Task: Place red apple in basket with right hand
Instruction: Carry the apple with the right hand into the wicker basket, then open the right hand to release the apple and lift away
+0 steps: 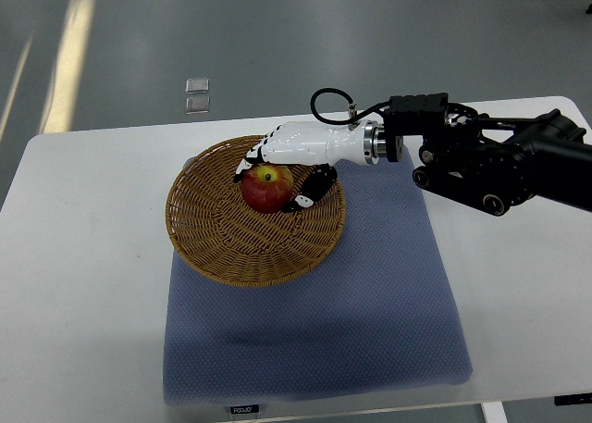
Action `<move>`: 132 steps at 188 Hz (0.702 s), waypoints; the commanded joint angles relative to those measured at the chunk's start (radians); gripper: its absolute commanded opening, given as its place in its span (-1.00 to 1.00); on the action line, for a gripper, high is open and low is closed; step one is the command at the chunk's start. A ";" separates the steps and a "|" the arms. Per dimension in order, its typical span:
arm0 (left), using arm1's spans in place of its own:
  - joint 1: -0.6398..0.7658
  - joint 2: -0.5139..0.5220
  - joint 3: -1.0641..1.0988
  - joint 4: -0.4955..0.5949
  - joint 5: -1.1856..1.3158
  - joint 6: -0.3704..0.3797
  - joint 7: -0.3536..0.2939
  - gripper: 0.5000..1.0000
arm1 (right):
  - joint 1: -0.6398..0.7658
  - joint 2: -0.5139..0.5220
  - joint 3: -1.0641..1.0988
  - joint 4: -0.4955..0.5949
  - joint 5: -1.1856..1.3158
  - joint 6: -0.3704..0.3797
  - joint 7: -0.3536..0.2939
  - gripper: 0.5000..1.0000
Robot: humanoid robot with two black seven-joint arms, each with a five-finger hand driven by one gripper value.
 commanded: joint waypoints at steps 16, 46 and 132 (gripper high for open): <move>0.000 0.000 0.000 0.001 -0.001 0.000 0.000 1.00 | -0.047 0.029 -0.002 -0.030 -0.009 -0.012 -0.001 0.02; 0.000 0.000 0.000 -0.001 -0.001 0.000 0.000 1.00 | -0.066 0.041 0.001 -0.039 -0.009 -0.021 -0.001 0.13; 0.000 0.000 0.000 0.001 0.000 0.000 0.000 1.00 | -0.070 0.038 0.008 -0.039 0.007 -0.042 0.002 0.64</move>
